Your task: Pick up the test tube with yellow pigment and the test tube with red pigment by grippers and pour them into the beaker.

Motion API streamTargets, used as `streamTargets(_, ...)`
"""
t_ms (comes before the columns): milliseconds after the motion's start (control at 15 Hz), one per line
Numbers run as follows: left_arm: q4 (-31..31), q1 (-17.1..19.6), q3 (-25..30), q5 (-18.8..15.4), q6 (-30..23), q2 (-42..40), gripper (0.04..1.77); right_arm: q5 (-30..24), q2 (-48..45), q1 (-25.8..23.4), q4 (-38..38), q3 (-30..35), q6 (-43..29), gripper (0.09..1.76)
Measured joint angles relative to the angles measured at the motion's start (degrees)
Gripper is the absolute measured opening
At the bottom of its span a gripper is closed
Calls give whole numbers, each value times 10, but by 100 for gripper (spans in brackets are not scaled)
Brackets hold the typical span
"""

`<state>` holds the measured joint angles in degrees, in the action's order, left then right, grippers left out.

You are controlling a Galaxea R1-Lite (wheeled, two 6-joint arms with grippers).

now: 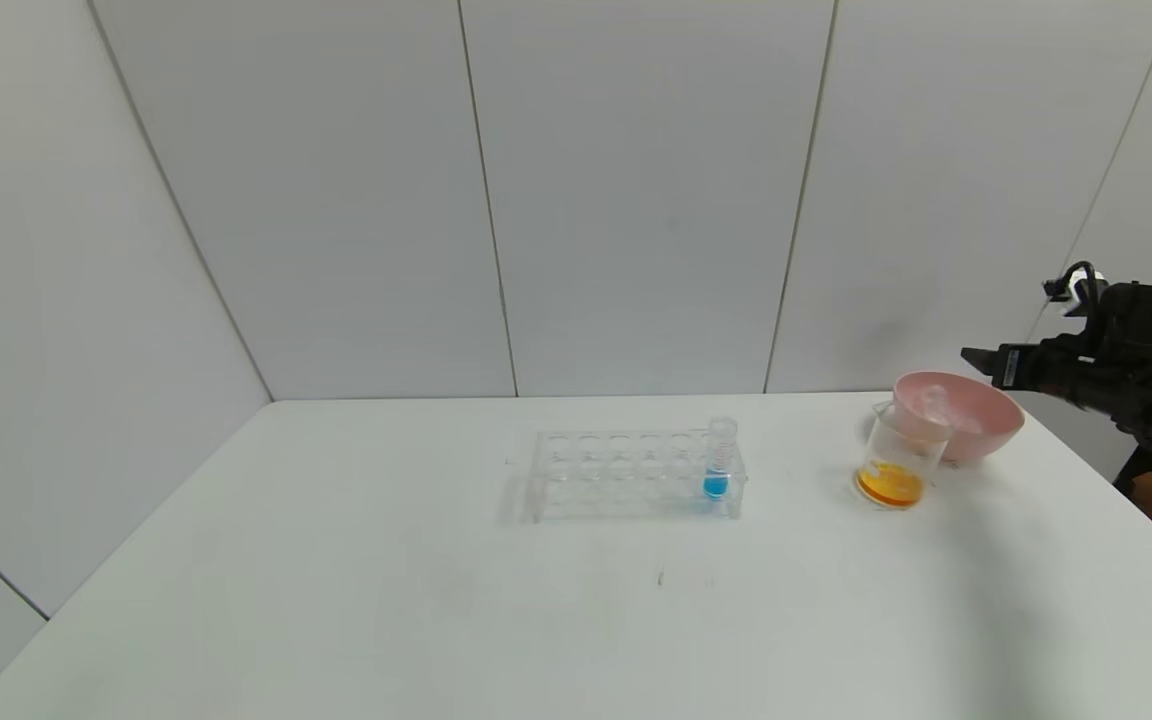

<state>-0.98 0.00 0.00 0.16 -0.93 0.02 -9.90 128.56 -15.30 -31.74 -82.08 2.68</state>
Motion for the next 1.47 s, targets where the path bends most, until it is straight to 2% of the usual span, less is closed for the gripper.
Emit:
streamTargets(333, 0, 0, 0, 0, 0, 0, 172, -4, -14, 0, 3, 15, 1, 156)
streamTargets(533, 0, 0, 0, 0, 0, 0, 172, -7, -39, 1, 7, 49, 0, 161)
streamTargets(1467, 0, 0, 0, 0, 0, 0, 172, -6, -387, 56, 1, 325, -3, 169)
